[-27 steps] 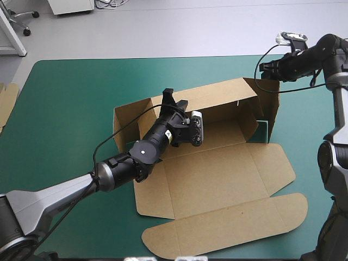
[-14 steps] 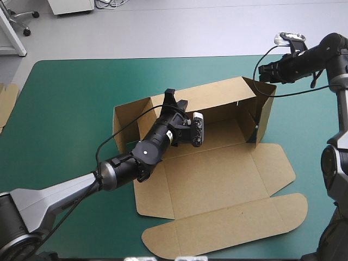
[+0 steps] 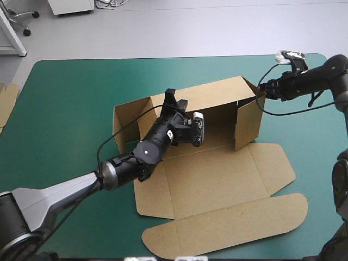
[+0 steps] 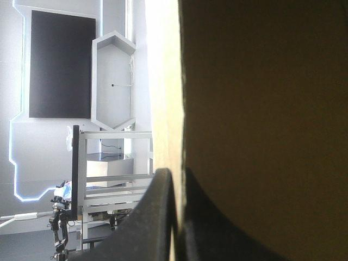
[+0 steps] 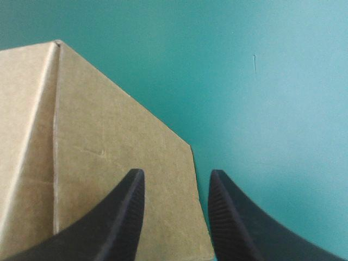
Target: Fold the box
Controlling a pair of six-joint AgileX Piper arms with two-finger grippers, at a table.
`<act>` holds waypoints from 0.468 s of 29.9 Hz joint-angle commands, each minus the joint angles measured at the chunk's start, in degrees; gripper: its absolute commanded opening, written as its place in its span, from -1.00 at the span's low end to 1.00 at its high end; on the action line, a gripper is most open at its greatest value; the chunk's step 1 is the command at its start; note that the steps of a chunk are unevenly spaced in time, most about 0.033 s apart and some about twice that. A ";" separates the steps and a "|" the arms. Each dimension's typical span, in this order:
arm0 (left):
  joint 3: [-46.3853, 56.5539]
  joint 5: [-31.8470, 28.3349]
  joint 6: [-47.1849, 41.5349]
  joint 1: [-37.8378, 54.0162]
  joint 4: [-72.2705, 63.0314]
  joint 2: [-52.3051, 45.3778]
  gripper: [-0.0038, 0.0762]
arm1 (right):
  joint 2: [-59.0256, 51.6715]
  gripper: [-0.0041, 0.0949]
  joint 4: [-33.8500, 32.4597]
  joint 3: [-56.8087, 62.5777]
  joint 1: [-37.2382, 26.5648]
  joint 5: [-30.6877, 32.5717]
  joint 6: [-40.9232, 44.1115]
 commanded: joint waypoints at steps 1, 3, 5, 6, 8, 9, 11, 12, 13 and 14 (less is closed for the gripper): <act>-1.12 0.48 -0.90 -0.20 0.16 -1.56 -0.94 | -6.89 -0.21 10.47 5.41 -2.73 -5.68 -8.56; -1.12 0.48 -0.90 -0.20 0.16 -1.56 -0.94 | -8.75 -0.21 14.61 9.80 -3.66 -7.38 -13.52; -1.12 0.48 -0.90 -0.20 0.16 -1.56 -0.94 | -9.92 -0.21 20.12 13.83 -3.93 -8.44 -19.15; -1.12 0.48 -0.90 -0.20 0.16 -1.56 -0.94 | -10.04 -0.21 21.98 15.29 -3.83 -8.99 -22.23; -1.12 0.48 -0.90 -0.20 0.16 -1.56 -0.94 | -10.33 -0.21 24.97 18.26 -3.40 -9.68 -26.42; -1.12 0.48 -0.90 -0.20 0.16 -1.56 -0.94 | -10.48 -0.21 25.25 19.00 -3.40 -10.14 -27.59; -1.12 0.48 -0.90 -0.20 0.16 -1.56 -0.94 | -11.13 -0.21 26.09 21.23 -3.40 -10.38 -30.26; -1.12 0.48 -0.90 -0.20 0.16 -1.56 -0.94 | -11.65 -0.21 26.45 22.02 -3.40 -10.38 -31.42; -1.12 0.48 -0.90 -0.20 0.16 -1.56 -0.94 | -12.25 -0.21 27.16 23.15 -3.40 -10.52 -32.96; -1.12 0.48 -0.90 -0.20 0.16 -1.56 -0.94 | -12.90 -0.21 28.46 24.41 -3.40 -10.79 -34.86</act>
